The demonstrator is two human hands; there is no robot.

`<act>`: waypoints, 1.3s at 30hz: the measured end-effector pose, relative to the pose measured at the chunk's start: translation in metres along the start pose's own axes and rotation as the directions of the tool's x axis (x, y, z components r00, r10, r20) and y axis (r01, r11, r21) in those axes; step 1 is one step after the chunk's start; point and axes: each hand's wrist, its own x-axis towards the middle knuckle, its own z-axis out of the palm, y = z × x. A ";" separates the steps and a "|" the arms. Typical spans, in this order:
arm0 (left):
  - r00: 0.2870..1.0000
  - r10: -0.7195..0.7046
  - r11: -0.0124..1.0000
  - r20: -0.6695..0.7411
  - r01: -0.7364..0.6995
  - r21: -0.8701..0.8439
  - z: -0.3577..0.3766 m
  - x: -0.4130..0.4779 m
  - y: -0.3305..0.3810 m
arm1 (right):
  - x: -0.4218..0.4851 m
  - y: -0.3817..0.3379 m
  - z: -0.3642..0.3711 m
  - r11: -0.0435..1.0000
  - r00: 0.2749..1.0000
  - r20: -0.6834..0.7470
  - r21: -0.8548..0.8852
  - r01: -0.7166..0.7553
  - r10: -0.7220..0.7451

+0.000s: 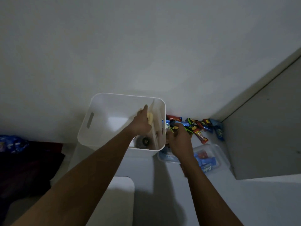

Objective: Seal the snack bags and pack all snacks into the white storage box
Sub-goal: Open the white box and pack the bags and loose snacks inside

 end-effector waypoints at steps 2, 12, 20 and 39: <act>0.988 0.003 0.997 -0.155 -0.014 -0.070 -0.007 -0.007 0.027 | -0.006 0.014 -0.012 0.998 0.998 -0.005 0.006 -0.060 0.060; 0.778 0.419 0.894 -0.469 -0.443 0.064 0.067 -0.062 0.146 | -0.032 0.122 -0.087 0.956 0.950 -0.105 0.032 -0.291 0.292; 0.968 0.113 0.986 -0.225 -0.082 0.145 0.185 -0.068 0.073 | -0.041 0.258 -0.080 0.750 0.788 0.059 0.269 -0.604 0.613; 0.868 -0.301 0.918 -0.395 0.376 0.127 0.233 -0.082 0.042 | -0.019 0.244 -0.093 0.730 0.783 0.177 0.288 -0.620 0.596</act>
